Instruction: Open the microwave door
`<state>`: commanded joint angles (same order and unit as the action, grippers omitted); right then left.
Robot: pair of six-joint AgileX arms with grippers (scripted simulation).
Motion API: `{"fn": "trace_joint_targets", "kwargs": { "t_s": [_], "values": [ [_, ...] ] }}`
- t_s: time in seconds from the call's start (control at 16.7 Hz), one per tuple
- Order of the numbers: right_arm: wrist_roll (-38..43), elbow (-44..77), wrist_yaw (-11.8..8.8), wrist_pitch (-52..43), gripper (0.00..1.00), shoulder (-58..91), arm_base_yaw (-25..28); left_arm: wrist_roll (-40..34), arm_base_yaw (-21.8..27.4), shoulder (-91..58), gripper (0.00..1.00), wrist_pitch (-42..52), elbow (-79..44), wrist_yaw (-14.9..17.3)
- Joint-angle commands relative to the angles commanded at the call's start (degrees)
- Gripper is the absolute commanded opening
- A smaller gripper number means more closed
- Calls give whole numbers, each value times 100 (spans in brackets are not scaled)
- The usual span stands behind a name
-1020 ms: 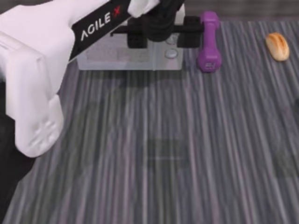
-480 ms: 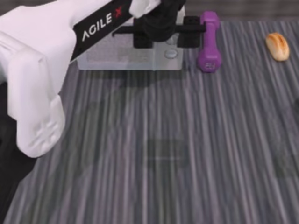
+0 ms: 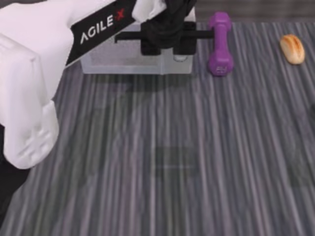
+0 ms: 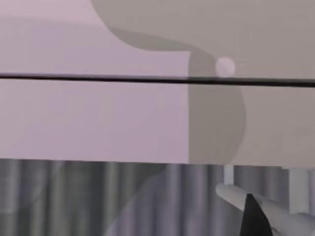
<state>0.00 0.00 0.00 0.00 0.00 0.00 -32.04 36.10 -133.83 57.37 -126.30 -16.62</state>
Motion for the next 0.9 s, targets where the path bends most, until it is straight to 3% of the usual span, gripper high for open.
{"fn": "trace_joint_targets", "kwargs": {
  "t_s": [0.24,0.9],
  "values": [
    [0,0,0,0,100,0,0,-66,13,335,0,-218,542,-84],
    [0,0,0,0,100,0,0,-67,12,339,0,-221,548,-85]
  ]
}}
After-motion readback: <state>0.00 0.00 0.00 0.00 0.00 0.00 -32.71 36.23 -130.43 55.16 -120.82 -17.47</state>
